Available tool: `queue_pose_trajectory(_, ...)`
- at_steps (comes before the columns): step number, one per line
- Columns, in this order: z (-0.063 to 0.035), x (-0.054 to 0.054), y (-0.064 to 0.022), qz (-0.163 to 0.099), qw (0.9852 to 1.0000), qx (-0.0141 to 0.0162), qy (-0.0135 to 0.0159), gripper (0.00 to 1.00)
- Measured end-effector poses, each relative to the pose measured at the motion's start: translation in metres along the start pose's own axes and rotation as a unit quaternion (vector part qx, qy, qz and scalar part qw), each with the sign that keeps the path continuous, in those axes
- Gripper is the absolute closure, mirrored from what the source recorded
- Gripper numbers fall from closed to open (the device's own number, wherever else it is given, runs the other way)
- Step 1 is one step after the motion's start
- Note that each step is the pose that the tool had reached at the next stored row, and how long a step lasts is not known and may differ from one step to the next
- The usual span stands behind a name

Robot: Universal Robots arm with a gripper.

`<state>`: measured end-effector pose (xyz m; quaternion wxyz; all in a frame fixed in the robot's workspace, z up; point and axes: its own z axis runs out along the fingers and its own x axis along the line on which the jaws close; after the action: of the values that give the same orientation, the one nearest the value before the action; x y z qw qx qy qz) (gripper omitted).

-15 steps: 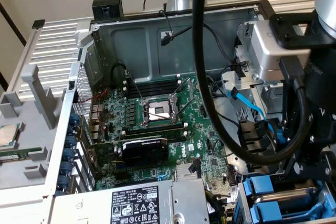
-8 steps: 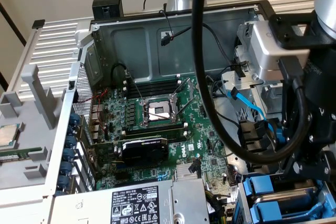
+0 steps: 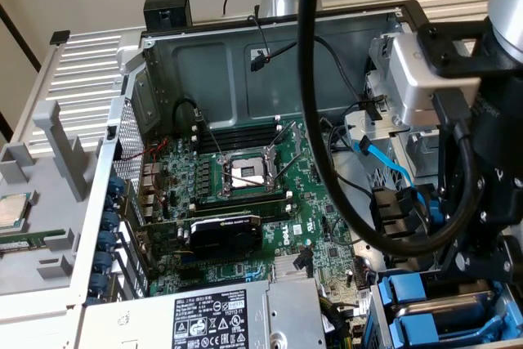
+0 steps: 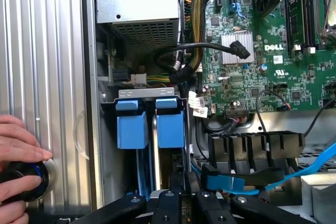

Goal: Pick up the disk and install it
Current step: 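Insert the first disk wire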

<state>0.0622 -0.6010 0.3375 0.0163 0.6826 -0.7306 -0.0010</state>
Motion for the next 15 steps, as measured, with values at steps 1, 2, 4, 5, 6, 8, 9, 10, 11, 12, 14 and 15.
queue_pose_trajectory(1,0.0003,0.0,0.0,0.0,1.0,0.0,0.0,0.83)
queue_pose_trajectory(2,0.0004,0.0,0.0,0.0,1.0,0.0,0.0,0.83)
queue_pose_trajectory(4,0.0006,0.0,0.0,0.0,1.0,0.0,0.0001,0.83)
queue_pose_trajectory(5,0.0009,0.0,0.0,0.0,1.0,0.0,0.0,0.83)
queue_pose_trajectory(6,0.001,0.0,0.0,0.0,1.0,0.0,-0.0001,0.83)
queue_pose_trajectory(8,0.0012,-0.0001,0.0,0.0,1.0,0.0,0.0,0.83)
queue_pose_trajectory(9,0.0013,-0.0001,0.0,0.0,1.0,0.0,0.0,0.83)
queue_pose_trajectory(10,0.0013,-0.0001,0.0,0.0,1.0,0.0,0.0,0.83)
queue_pose_trajectory(11,0.0014,-0.0002,0.0,0.0,1.0,0.0,0.0,0.83)
queue_pose_trajectory(12,0.0014,-0.0002,0.0,0.0,1.0,0.0,-0.0001,0.83)
queue_pose_trajectory(14,0.0014,-0.0002,0.0,0.0,1.0,0.0,-0.0001,0.83)
queue_pose_trajectory(15,0.0014,-0.0003,-0.0001,0.0,1.0,0.0,-0.0001,0.83)
